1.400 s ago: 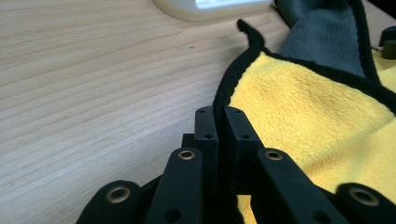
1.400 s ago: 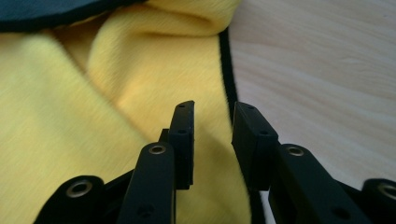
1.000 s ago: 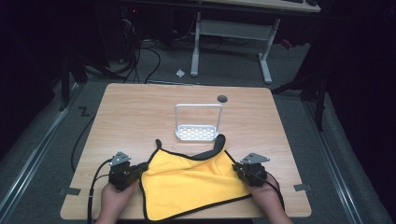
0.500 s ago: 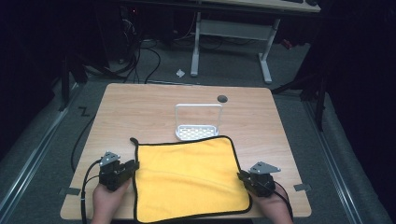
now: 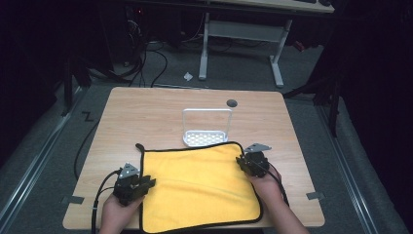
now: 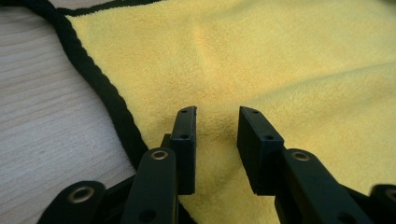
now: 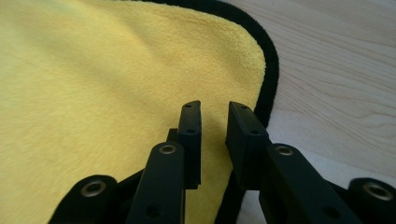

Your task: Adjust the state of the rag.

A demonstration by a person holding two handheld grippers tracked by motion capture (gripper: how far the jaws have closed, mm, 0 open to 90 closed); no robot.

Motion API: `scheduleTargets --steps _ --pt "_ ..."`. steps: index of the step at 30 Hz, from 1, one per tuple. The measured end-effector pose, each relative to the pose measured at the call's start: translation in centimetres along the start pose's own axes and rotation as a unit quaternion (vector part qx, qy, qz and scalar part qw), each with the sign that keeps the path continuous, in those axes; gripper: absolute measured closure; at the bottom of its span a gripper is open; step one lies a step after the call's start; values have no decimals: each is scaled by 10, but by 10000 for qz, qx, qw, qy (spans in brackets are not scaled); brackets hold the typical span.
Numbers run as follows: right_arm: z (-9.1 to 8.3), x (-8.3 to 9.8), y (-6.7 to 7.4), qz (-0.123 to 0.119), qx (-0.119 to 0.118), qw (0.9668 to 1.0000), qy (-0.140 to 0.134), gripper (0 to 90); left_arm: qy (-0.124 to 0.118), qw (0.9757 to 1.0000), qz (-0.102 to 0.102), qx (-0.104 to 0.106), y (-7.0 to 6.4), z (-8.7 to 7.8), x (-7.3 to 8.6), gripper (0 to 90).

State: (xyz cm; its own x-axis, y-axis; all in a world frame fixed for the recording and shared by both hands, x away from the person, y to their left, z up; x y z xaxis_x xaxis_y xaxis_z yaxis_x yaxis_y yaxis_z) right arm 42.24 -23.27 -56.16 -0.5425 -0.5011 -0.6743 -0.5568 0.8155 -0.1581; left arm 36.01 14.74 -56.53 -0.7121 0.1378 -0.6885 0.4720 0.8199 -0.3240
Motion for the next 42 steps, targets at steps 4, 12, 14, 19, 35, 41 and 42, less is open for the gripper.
scheduleTargets --steps 4,12,14,19,35,41,42 --pt "-3 5 -7 94 42 9999 13 774 1 9999 97 33 -6 5 -1 676" --pt "-30 43 -41 367 435 9984 -17 773 142 9978 544 344 -47 33 -9 646" --pt "-34 49 -50 457 517 9976 -24 773 160 9969 677 378 -55 37 -9 637" --pt "-35 54 -55 518 625 9966 -130 749 101 9969 663 419 -59 38 -9 575" --pt "-70 40 -11 415 -333 9943 -924 457 -433 9990 75 40 -20 32 -31 407" --pt "-66 41 -8 185 -340 9964 -759 391 -211 9993 46 -305 -8 51 -54 399" --pt "-65 42 -7 90 -264 9972 -697 379 -147 9994 -8 -309 -6 55 -57 399"
Point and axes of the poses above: each handheld gripper's, and its own axes: z roughly forward along the jaws, x roughly out of its underside, y roughly to its left, the point moved 5 cm from there along z, roughly forward along the jaws, and after that the axes turned 9 degrees about -z, right-handed, at the moved point
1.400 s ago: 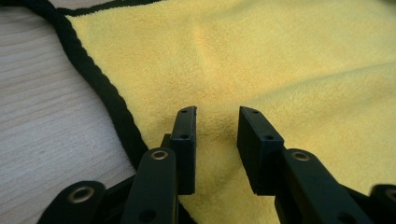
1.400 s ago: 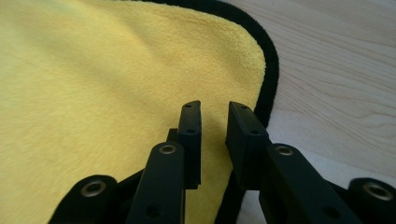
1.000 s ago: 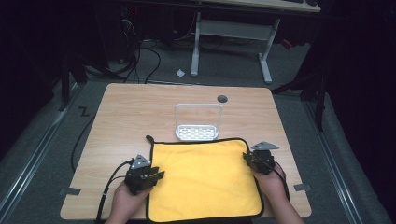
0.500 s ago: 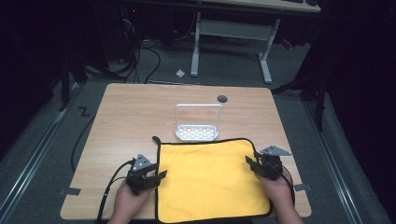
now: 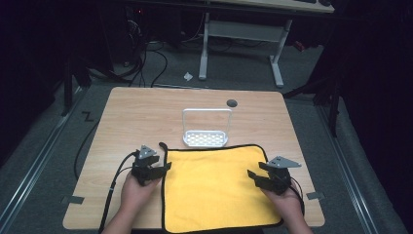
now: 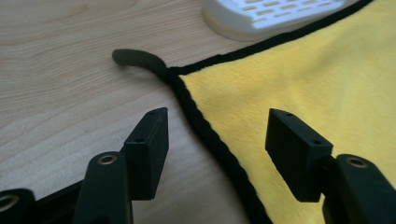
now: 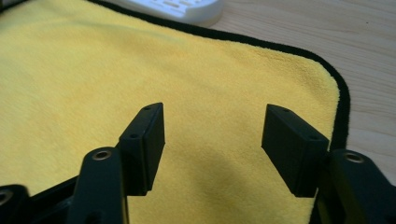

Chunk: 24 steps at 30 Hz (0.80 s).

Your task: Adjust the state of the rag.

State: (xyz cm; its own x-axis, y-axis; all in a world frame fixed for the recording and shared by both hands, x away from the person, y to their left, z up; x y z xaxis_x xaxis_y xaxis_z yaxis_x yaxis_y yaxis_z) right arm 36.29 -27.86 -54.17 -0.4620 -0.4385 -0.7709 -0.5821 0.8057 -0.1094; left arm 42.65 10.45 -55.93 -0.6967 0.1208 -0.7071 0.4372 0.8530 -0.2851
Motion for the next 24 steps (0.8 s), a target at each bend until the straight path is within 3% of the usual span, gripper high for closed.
scheduleTargets --steps 5,9,16,24 --pt "2 3 3 -196 -86 9998 15 403 80 9998 74 -149 4 16 -10 400" --pt "4 5 3 -200 -171 9996 64 403 -73 9997 50 -234 7 24 -15 401" --pt "5 3 7 -195 -265 9994 59 379 167 9972 478 -542 -3 34 -21 409" --pt "5 -2 17 -297 -282 9992 35 372 179 9971 623 -387 -14 34 -18 626"
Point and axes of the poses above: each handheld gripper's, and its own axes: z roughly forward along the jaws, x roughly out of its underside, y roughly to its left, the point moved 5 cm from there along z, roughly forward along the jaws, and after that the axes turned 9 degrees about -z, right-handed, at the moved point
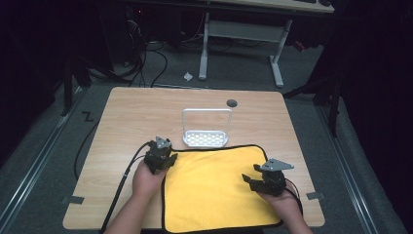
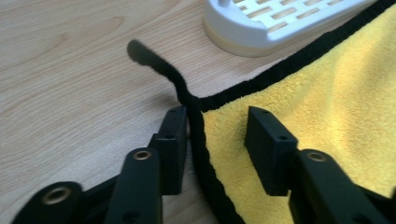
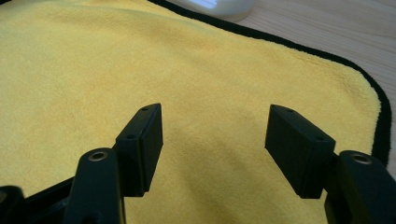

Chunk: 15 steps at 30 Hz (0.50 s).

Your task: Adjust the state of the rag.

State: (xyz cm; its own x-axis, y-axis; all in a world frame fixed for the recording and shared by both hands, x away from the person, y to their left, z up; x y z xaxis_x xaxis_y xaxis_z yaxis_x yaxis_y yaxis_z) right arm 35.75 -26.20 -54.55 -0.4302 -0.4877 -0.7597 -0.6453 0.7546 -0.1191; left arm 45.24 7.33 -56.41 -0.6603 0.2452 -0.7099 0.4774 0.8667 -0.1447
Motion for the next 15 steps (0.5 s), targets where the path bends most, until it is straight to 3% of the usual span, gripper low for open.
scheduleTargets --steps 4,8,12,15 --pt "-1 -6 6 -13 -36 10000 -68 376 -77 9999 -18 145 -1 0 2 760" --pt "2 -15 18 -36 -79 9999 -141 407 -265 9993 -77 269 -1 -1 6 827" --pt "10 -25 43 -302 -286 9991 -122 401 -262 9953 -560 741 8 -3 8 838" --pt "16 -34 64 -472 -461 9977 -157 391 -242 9931 -748 868 11 -3 9 835"
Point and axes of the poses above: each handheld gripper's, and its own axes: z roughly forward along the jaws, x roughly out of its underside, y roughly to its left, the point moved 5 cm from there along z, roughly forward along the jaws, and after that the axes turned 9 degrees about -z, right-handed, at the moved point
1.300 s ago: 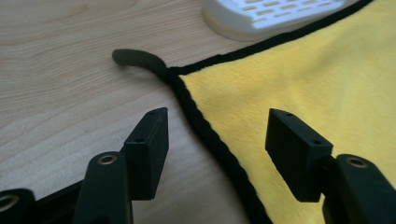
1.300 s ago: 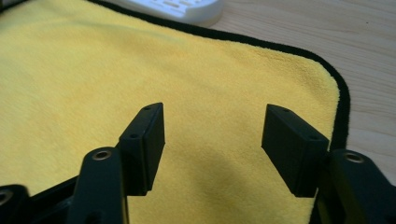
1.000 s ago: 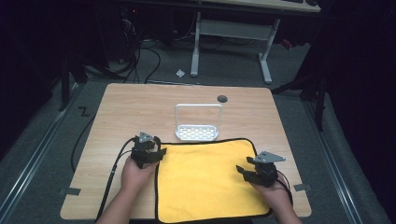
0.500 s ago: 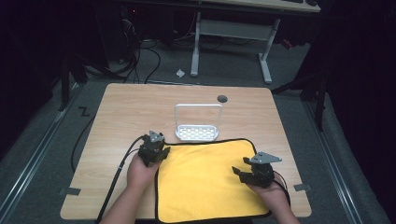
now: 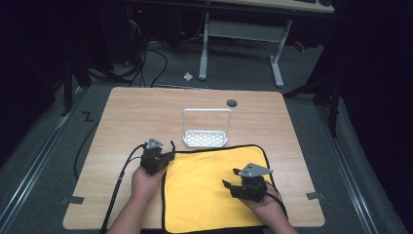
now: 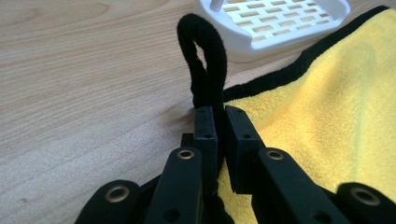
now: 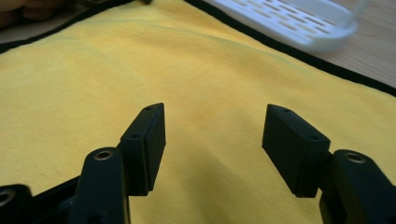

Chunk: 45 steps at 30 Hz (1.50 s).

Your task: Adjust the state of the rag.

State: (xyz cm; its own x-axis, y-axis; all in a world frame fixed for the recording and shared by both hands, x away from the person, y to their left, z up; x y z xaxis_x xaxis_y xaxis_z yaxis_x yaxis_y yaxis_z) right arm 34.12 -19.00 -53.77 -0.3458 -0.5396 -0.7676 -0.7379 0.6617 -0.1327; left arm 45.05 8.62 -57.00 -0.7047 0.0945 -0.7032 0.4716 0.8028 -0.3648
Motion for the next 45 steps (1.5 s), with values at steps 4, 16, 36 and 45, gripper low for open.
scheduleTargets --steps 4,16,36,45 --pt "12 -14 22 -179 -167 9997 -53 388 -31 10000 3 -1 0 0 0 832" --pt "49 -52 86 -564 -614 9965 -29 361 -48 9999 -123 73 2 -1 0 830" --pt "92 -65 156 -969 -1248 9869 331 389 -14 9997 -209 120 3 -1 0 821" --pt "91 -63 153 -1085 -1174 9864 389 643 -11 9996 -238 140 3 -1 0 820"
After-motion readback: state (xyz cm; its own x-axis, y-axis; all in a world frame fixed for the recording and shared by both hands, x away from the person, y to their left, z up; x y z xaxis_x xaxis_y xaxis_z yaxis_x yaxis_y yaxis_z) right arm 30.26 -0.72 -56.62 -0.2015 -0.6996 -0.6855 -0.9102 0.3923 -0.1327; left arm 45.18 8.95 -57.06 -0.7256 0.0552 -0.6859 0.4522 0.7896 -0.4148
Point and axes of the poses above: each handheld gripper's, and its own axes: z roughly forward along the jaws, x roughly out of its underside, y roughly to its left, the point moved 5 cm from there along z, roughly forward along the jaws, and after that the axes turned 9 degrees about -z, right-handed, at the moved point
